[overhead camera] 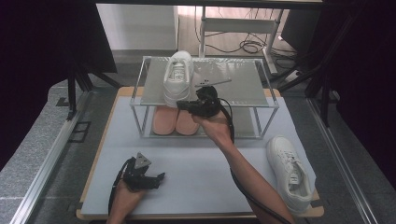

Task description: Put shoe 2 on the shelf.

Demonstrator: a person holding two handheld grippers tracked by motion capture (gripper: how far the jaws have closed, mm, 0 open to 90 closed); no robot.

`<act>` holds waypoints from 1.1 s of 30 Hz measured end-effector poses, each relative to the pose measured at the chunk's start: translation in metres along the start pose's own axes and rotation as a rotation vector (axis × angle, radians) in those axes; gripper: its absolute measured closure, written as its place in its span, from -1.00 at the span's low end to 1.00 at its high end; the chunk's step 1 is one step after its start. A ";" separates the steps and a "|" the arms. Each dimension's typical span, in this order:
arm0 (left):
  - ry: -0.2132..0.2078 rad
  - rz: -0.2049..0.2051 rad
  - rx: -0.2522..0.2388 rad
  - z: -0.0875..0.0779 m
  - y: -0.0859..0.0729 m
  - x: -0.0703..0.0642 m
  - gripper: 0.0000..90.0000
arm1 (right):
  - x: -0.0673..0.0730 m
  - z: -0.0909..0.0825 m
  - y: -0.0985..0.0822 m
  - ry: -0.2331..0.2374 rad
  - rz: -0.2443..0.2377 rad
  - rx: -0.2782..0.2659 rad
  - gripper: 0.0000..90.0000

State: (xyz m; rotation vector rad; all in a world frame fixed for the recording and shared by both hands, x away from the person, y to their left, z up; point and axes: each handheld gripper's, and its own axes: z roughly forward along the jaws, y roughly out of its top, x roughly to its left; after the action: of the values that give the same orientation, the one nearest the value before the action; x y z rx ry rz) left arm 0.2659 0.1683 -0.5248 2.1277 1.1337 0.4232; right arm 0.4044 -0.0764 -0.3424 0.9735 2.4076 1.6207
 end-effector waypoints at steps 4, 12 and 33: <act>0.000 0.001 0.000 0.000 0.000 0.000 -0.69 | 0.000 -0.004 -0.003 -0.018 -0.001 0.015 0.99; 0.000 0.001 -0.001 0.000 0.000 0.000 -0.69 | 0.007 -0.012 -0.014 -0.041 -0.051 0.042 0.71; 0.000 -0.001 -0.003 0.000 0.000 0.000 -0.69 | 0.026 -0.035 -0.047 -0.146 -0.252 0.039 -0.36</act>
State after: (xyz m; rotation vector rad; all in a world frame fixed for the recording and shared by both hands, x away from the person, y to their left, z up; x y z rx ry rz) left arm 0.2657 0.1681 -0.5249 2.1248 1.1336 0.4241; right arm 0.3482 -0.1013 -0.3608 0.7293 2.3596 1.3727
